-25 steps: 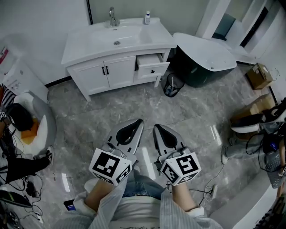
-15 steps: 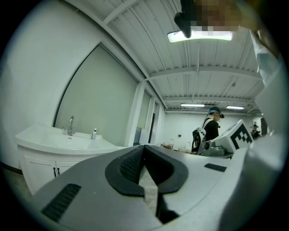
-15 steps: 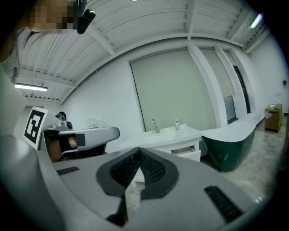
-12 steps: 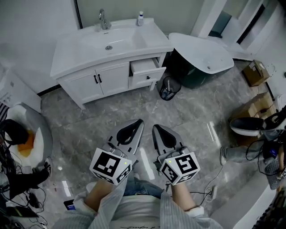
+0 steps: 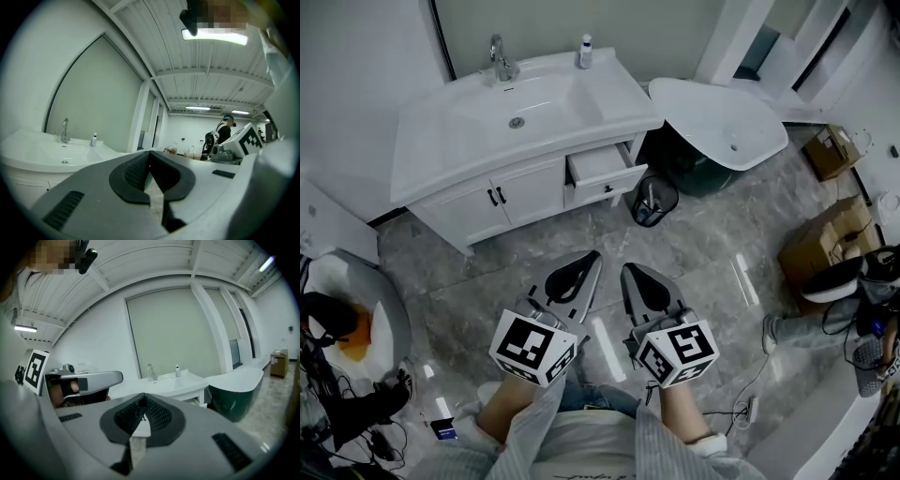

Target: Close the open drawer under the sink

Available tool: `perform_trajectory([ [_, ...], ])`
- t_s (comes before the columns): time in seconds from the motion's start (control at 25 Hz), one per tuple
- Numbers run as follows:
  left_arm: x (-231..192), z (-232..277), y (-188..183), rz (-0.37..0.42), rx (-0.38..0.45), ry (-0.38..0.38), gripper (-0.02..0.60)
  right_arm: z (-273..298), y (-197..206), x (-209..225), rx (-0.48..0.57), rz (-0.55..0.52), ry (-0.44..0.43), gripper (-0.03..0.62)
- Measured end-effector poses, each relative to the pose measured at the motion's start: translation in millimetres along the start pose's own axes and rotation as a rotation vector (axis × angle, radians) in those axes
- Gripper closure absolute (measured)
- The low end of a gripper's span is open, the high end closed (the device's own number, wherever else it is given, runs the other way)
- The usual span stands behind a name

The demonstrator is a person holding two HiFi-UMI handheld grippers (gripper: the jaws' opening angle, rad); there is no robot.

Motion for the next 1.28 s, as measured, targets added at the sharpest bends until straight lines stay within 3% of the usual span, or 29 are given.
perform_trajectory([
  [0.28,-44,24,-4,0.013,-0.020,0.024,0.566,47,-5,9,-0.005,0.018,0.029,0.585],
  [0.84,-89,43,3,-0.012,-0.037,0.004,0.566,90,-2,29,-0.041,0.045,0.054,0.583],
  [1.28,-127,108,1,-0.020,-0.039,-0.027,0.566,149,-23,85,-0.063,0.044,0.045,0.585],
])
Point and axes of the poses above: the fingertips, and each gripper's own axes: z forward along the fingers, x to its right, y out of its underside, the point moved 3 cm from there along -z, backward along the fingers, and after that the axes turned 2 degrees about z, right-handed, at the moved point
